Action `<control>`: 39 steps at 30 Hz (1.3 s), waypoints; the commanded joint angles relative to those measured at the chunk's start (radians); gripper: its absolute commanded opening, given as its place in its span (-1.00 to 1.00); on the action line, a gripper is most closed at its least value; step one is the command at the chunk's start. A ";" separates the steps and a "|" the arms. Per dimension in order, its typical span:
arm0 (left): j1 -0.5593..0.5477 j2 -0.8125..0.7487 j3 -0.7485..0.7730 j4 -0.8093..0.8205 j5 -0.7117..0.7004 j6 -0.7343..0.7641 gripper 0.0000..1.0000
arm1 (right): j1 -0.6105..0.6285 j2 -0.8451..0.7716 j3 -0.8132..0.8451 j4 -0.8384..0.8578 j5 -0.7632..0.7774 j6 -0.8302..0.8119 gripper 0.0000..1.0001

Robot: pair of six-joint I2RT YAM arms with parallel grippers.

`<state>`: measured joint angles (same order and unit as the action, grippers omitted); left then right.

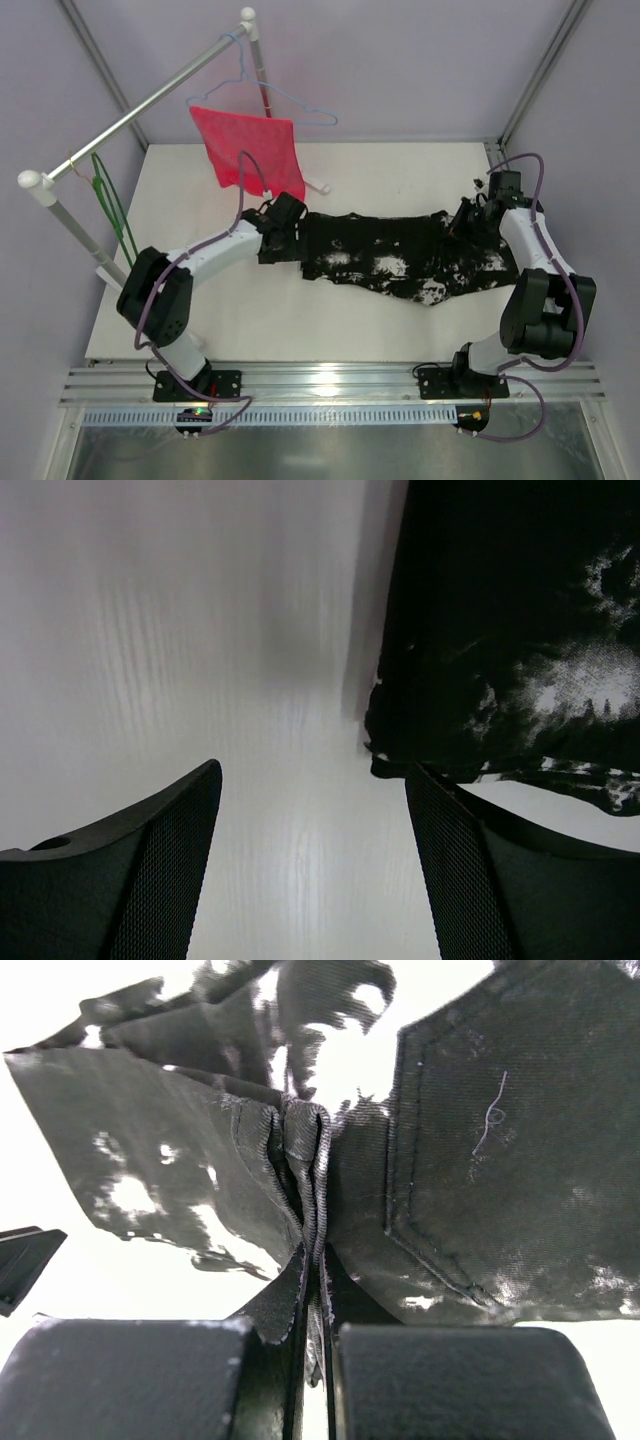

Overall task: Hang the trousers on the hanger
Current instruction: Fold the trousers

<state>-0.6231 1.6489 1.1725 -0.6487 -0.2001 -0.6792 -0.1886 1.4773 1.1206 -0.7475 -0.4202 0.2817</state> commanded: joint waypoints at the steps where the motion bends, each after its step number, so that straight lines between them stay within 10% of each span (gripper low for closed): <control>1: 0.010 0.046 0.049 0.092 0.112 0.050 0.50 | 0.005 0.032 -0.033 0.071 -0.025 -0.006 -0.92; 20: 0.103 0.256 0.128 0.155 0.333 0.036 0.38 | 0.027 0.212 -0.024 0.203 -0.023 0.030 -0.92; 23: 0.103 0.276 0.135 0.158 0.360 0.036 0.09 | 0.040 0.210 -0.022 0.204 -0.023 0.031 -0.91; 25: 0.106 0.275 0.134 0.152 0.363 0.036 -0.69 | 0.044 0.206 -0.019 0.204 -0.026 0.033 -0.83; 27: 0.120 0.266 0.136 0.083 0.314 0.030 -0.99 | 0.051 0.206 -0.013 0.206 -0.040 0.027 -0.59; 39: 0.218 0.147 0.069 -0.118 -0.015 0.036 -0.99 | 0.187 0.199 -0.039 0.246 -0.054 0.033 -0.06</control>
<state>-0.4198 1.8465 1.2552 -0.6613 -0.0639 -0.6544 -0.0383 1.6913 1.0786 -0.5549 -0.4675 0.3035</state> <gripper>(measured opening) 0.014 0.468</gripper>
